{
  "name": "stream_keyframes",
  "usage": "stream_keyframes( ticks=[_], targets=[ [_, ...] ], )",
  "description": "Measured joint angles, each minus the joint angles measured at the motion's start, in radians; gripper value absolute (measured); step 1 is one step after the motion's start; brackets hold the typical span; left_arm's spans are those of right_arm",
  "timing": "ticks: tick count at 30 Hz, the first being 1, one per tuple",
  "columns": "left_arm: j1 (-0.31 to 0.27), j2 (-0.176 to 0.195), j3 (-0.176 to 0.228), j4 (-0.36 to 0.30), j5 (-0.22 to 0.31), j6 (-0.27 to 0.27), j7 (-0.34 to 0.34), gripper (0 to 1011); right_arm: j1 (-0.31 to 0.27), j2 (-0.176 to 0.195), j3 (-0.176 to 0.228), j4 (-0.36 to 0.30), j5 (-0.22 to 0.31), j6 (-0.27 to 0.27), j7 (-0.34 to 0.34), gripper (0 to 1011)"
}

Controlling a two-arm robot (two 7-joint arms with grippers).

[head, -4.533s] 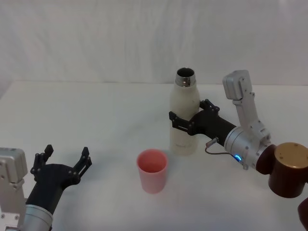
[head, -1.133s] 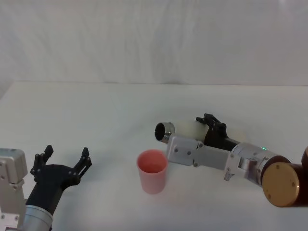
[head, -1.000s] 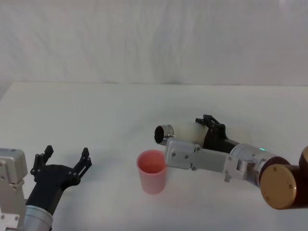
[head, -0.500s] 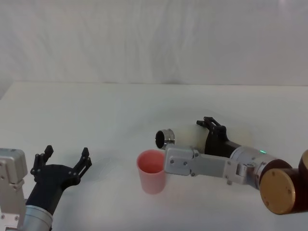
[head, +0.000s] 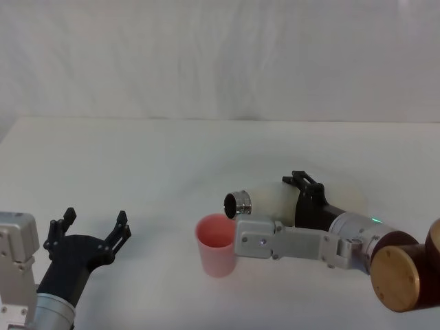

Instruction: Grasp the thermos with one hand and pour water into the cup lid.

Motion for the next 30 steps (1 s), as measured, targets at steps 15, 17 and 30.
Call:
stream_keyframes(
  ticks=[15,17,30],
  targets=[
    [0.000,0.000,0.000,0.000,0.000,0.000,0.000,1001,-0.005,-0.010,-0.004,-0.006,-0.078,0.003,0.035,956],
    [0.000,0.000,0.000,0.000,0.000,0.000,0.000,1001,-0.005,-0.012,-0.004,-0.006,-0.085,0.002,0.038,956],
    [0.000,0.000,0.000,0.000,0.000,0.000,0.000,1001,-0.006,-0.031,0.002,-0.003,-0.144,-0.018,0.065,957]
  ],
)
